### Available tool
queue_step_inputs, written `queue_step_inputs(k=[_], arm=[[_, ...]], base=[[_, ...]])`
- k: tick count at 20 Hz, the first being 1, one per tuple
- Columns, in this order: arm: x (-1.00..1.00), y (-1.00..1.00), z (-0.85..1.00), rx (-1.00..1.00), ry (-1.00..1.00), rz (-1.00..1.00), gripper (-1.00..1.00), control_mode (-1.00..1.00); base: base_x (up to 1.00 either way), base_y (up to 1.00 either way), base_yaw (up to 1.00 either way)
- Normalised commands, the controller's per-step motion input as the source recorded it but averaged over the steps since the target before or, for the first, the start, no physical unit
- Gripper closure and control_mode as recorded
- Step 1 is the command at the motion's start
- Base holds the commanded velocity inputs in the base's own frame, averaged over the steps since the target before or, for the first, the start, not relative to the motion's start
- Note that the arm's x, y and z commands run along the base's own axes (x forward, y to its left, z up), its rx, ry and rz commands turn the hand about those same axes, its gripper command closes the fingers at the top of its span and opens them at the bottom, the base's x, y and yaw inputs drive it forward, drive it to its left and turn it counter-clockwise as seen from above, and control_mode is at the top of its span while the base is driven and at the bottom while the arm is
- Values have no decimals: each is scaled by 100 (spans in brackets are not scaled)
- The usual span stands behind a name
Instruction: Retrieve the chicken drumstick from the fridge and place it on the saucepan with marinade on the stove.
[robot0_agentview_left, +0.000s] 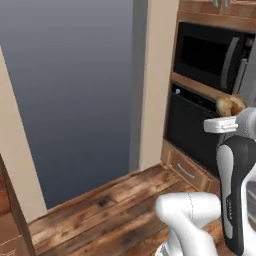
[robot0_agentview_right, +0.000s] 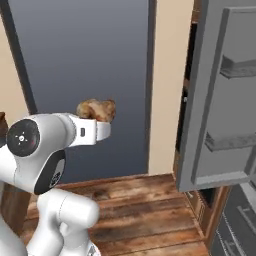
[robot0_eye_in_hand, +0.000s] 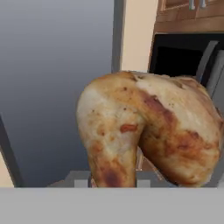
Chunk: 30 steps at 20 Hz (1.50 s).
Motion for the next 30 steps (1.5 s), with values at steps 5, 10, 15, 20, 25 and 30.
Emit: queue_step_inputs(k=[5, 10, 15, 20, 25, 30], arm=[[0, 0, 0, 0, 0, 0, 100, 100], [0, 0, 0, 0, 0, 0, 100, 100], [0, 0, 0, 0, 0, 0, 100, 100], [0, 0, 0, 0, 0, 0, 100, 100], [0, 0, 0, 0, 0, 0, 100, 100], [0, 0, 0, 0, 0, 0, 100, 100]], base=[[-7, 0, 91], [-5, 0, 93], [-1, 0, 96], [0, 0, 92], [81, 30, 51], [100, 48, 15]])
